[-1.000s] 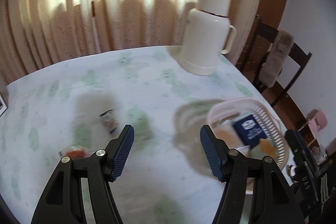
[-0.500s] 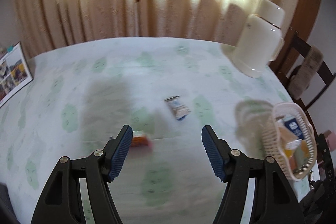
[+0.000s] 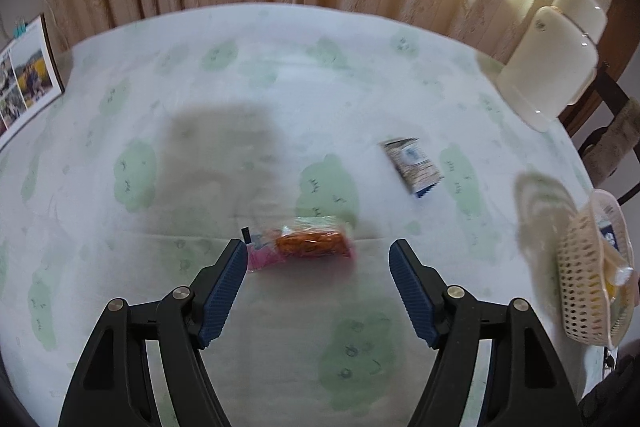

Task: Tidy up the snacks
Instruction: 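Move the open left gripper to the pink candy pack and grasp it, then grasp the silver wrapped candy with the right gripper while the left gripper holds the pink pack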

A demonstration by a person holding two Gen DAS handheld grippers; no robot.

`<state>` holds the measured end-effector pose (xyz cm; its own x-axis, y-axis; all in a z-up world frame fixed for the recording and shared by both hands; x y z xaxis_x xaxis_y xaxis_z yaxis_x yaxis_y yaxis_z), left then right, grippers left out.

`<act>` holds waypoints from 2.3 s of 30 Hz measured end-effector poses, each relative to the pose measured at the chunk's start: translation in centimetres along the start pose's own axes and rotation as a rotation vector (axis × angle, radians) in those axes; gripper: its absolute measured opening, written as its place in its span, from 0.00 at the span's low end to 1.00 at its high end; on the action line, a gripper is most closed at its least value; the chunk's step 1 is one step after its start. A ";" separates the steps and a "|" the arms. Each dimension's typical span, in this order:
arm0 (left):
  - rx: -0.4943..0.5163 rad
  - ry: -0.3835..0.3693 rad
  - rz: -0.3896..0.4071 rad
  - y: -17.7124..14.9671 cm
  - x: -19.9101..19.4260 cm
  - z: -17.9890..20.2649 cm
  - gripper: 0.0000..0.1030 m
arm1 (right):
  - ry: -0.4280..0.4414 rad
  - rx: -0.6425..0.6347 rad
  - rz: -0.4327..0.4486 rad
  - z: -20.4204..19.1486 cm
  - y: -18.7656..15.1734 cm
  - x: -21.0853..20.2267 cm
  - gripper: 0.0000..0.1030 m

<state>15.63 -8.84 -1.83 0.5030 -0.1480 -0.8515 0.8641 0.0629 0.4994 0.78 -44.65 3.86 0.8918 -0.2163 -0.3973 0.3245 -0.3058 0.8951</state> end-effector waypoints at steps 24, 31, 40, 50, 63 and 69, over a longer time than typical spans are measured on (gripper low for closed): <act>-0.011 0.005 0.025 0.3 0.3 -1.2 0.51 | -0.057 -0.054 0.047 -0.8 -0.1 -0.4 0.64; 0.030 0.078 0.112 0.1 -2.8 -1.7 0.51 | -0.078 -0.093 0.075 -2.2 0.6 -1.0 0.64; 0.028 0.113 0.176 -0.2 -5.5 -3.1 0.51 | 0.136 -0.177 0.043 -10.6 2.1 -1.1 0.64; -0.001 0.136 0.183 -0.2 -6.0 -4.5 0.51 | 0.359 -0.319 -0.234 -21.4 -1.8 5.3 0.64; -0.023 0.137 0.171 -0.2 -5.7 -4.9 0.51 | 0.377 -0.452 -0.480 -27.5 -6.7 14.4 0.49; -0.027 0.132 0.160 -0.2 -5.5 -5.1 0.51 | 0.371 -0.491 -0.507 -29.2 -7.5 16.2 0.37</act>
<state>12.86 -3.00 1.92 0.6304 -0.0031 -0.7763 0.7724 0.1021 0.6269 21.97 -18.82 -3.32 0.6167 0.1886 -0.7642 0.7438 0.1780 0.6442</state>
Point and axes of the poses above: each gripper's, at about its wrist camera, not at the fingertips, and x roughly the way its jaws point, z to its right, y to its top, the point moved 5 cm from there along x, roughly the way its jaws point, and after that the axes turned 2 degrees about -y, right-handed, at the moved point
